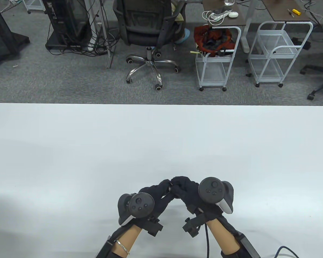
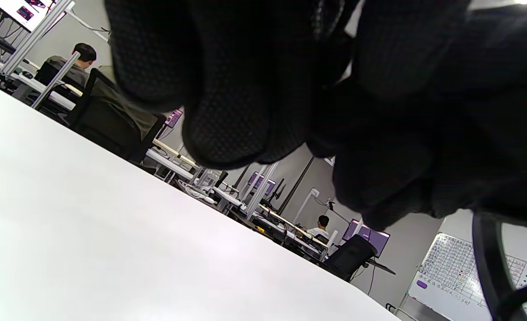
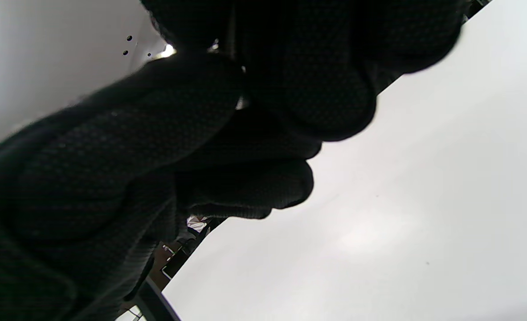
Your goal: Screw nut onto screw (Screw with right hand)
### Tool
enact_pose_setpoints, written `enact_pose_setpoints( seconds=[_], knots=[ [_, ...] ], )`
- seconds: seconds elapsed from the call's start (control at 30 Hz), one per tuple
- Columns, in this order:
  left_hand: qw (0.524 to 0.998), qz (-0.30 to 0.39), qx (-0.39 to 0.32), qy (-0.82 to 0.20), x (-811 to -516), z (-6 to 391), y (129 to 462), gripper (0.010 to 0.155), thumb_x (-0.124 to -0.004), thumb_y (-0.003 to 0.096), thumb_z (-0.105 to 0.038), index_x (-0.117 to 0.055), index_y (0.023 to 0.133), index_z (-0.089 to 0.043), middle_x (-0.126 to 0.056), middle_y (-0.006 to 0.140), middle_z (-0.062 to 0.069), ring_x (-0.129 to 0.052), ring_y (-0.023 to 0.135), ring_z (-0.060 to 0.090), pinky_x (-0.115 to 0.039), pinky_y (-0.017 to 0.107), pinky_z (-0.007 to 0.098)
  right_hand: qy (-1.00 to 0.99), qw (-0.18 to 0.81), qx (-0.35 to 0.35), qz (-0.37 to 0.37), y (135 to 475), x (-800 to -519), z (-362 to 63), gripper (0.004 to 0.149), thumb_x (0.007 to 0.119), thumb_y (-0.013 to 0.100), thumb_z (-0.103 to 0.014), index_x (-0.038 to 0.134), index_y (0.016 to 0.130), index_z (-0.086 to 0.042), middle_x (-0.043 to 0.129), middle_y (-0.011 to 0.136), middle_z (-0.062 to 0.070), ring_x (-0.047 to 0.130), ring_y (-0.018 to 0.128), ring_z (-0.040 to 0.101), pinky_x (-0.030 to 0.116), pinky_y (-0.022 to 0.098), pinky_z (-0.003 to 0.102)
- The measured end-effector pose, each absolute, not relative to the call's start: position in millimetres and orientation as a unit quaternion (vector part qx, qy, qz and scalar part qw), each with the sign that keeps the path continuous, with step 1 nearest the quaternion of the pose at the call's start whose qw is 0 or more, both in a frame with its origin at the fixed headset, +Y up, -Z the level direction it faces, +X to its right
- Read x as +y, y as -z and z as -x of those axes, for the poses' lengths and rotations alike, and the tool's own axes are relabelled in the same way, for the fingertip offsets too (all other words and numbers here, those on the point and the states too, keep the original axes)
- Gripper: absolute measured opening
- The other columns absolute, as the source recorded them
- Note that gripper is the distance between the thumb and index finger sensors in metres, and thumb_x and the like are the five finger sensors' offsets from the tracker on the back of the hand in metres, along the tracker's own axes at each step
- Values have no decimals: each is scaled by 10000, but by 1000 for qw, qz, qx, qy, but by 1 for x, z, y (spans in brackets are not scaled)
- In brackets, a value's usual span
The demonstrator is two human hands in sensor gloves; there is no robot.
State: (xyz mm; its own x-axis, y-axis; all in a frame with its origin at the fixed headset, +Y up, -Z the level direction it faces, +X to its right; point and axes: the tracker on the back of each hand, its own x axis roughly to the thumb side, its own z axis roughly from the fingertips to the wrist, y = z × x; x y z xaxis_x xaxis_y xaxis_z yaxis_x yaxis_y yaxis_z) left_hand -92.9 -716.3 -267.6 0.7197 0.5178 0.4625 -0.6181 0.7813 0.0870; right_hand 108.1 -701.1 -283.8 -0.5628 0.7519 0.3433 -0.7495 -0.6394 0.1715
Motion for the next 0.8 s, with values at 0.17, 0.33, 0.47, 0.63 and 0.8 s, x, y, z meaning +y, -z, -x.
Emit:
enact_pose_setpoints(
  seconds=[0.17,0.33,0.47,0.63,0.8],
  knots=[
    [916,-111,-208,-326,-717,93,269,497,-816,449,-500,-906,778,-138,-1118,597,-41,-1120,455,95,-907,441,316,-882,418,18,-219,282,-704,-115,482,728,551,-283,745,900,50,937,708,225,1019,524,313,775,431,506],
    [919,-114,-204,-317,-717,96,269,492,-840,427,-510,-916,762,-157,-1121,577,-55,-1121,440,83,-911,432,308,-916,336,37,-215,280,-696,-132,582,754,549,-332,692,967,68,879,805,280,973,621,390,732,480,558],
    [920,-111,-197,-320,-717,98,270,489,-852,416,-511,-920,756,-166,-1122,568,-60,-1122,429,77,-912,426,304,-971,178,56,-147,284,-700,-150,626,759,548,-334,648,1011,72,821,875,318,927,696,445,695,518,595],
    [921,-108,-190,-324,-717,100,270,485,-865,403,-512,-925,747,-176,-1123,552,-69,-1120,414,69,-915,413,296,-991,33,101,-76,292,-722,-164,631,764,545,-325,625,1032,53,780,916,330,892,748,462,671,545,610],
    [920,-105,-185,-329,-717,101,270,481,-871,396,-513,-926,744,-186,-1122,547,-76,-1118,411,63,-915,412,292,-983,-37,173,-44,298,-745,-165,623,772,541,-315,633,1029,46,776,921,328,891,753,457,674,547,606]
  ],
)
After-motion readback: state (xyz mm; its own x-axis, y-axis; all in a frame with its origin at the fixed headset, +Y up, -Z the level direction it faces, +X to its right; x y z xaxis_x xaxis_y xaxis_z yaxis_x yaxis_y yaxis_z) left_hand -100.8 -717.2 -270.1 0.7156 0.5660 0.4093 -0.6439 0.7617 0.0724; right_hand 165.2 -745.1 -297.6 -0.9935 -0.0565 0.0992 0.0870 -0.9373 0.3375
